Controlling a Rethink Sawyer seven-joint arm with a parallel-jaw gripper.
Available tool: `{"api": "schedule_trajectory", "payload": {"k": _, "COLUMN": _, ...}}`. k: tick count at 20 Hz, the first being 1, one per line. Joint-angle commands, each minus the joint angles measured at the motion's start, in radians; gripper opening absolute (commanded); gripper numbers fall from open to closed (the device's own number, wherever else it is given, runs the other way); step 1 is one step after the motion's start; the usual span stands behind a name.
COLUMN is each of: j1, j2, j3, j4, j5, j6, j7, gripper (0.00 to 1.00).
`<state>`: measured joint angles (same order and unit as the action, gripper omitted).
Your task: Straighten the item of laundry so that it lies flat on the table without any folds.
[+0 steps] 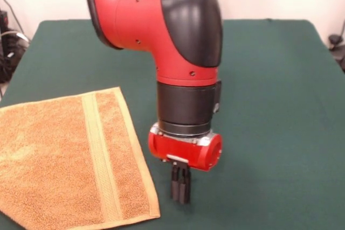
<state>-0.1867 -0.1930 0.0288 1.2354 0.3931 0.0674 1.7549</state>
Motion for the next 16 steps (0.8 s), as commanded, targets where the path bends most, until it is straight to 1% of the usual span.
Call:
{"api": "schedule_trajectory", "payload": {"k": 1, "j1": 0.064, "j2": -0.002, "j3": 0.085, "j4": 0.165, "j5": 0.151, "j6": -0.056, "j7": 0.411, "gripper": 0.0}}
{"api": "schedule_trajectory", "payload": {"k": 3, "j1": 0.065, "j2": -0.006, "j3": 0.09, "j4": 0.179, "j5": 0.183, "j6": -0.052, "j7": 0.42, "gripper": 0.0}}
{"api": "schedule_trajectory", "payload": {"k": 4, "j1": 0.061, "j2": -0.004, "j3": 0.09, "j4": 0.182, "j5": 0.183, "j6": -0.048, "j7": 0.411, "gripper": 0.0}}
{"api": "schedule_trajectory", "payload": {"k": 5, "j1": 0.056, "j2": 0.002, "j3": 0.081, "j4": 0.173, "j5": 0.161, "j6": -0.034, "j7": 0.375, "gripper": 0.0}}
{"api": "schedule_trajectory", "payload": {"k": 7, "j1": 0.018, "j2": 0.023, "j3": 0.099, "j4": 0.154, "j5": 0.112, "j6": -0.01, "j7": 0.309, "gripper": 0.0}}
{"api": "schedule_trajectory", "payload": {"k": 10, "j1": -0.019, "j2": 0.055, "j3": 0.094, "j4": 0.092, "j5": 0.055, "j6": 0.083, "j7": 0.21, "gripper": 0.0}}
{"api": "schedule_trajectory", "payload": {"k": 11, "j1": -0.03, "j2": 0.057, "j3": 0.09, "j4": 0.071, "j5": 0.043, "j6": 0.131, "j7": 0.178, "gripper": 0.0}}
{"api": "schedule_trajectory", "payload": {"k": 13, "j1": -0.034, "j2": 0.068, "j3": 0.055, "j4": 0.0, "j5": 0.029, "j6": 0.287, "j7": 0.124, "gripper": 0.0}}
{"api": "schedule_trajectory", "payload": {"k": 14, "j1": -0.048, "j2": 0.067, "j3": 0.06, "j4": -0.015, "j5": 0.018, "j6": 0.33, "j7": 0.106, "gripper": 0.0}}
{"api": "schedule_trajectory", "payload": {"k": 16, "j1": -0.085, "j2": 0.052, "j3": 0.097, "j4": -0.006, "j5": -0.002, "j6": 0.345, "j7": 0.082, "gripper": 0.0}}
